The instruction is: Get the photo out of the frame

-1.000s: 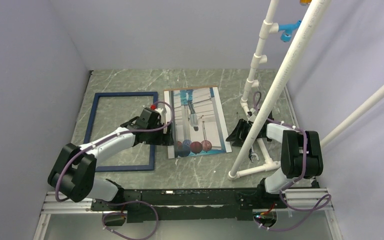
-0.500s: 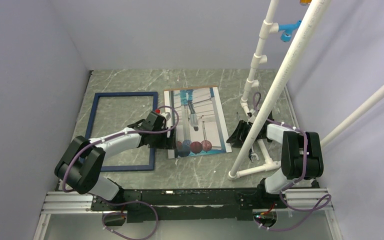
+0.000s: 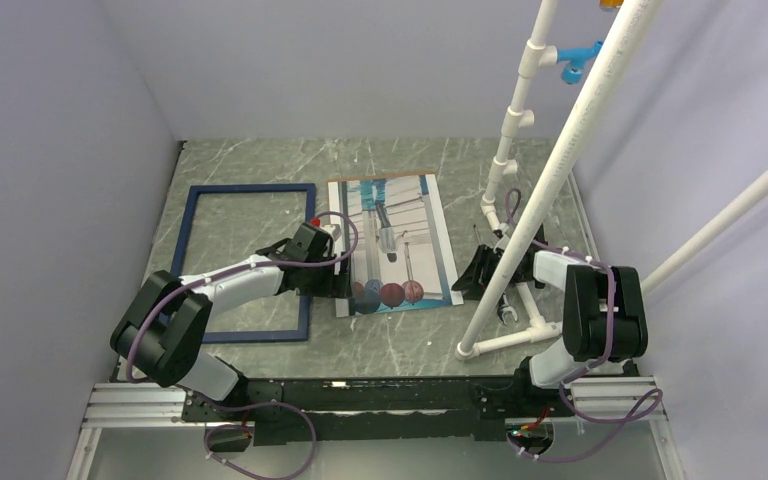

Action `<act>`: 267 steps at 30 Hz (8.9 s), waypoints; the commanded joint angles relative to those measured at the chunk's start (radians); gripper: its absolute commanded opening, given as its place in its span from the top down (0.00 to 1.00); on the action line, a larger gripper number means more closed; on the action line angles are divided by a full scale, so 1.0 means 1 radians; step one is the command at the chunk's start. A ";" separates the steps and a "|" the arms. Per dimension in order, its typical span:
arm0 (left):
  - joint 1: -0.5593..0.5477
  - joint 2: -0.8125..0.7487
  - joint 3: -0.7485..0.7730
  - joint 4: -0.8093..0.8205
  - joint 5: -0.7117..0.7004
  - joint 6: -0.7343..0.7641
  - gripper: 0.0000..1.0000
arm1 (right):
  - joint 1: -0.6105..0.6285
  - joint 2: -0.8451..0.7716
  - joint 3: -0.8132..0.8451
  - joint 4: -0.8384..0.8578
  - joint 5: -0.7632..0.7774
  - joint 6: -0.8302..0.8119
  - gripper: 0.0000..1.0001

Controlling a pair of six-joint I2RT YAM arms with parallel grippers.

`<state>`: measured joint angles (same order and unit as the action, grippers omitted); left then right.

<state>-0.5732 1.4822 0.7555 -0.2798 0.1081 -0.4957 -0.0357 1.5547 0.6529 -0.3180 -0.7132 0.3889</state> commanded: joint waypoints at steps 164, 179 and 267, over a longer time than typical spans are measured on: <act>-0.002 -0.047 -0.066 0.041 0.028 -0.023 0.13 | -0.123 0.175 -0.266 1.395 -0.417 0.878 0.92; -0.002 -0.039 -0.074 0.051 0.037 -0.024 0.13 | -0.133 0.325 -0.300 1.735 -0.391 1.084 0.93; 0.118 -0.014 -0.108 0.225 0.254 -0.084 0.10 | 0.121 0.037 1.184 0.024 -0.062 0.334 1.00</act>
<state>-0.4549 1.4635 0.6674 -0.0822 0.3447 -0.5522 0.0868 1.5242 1.6871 -0.4328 -0.6884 0.6025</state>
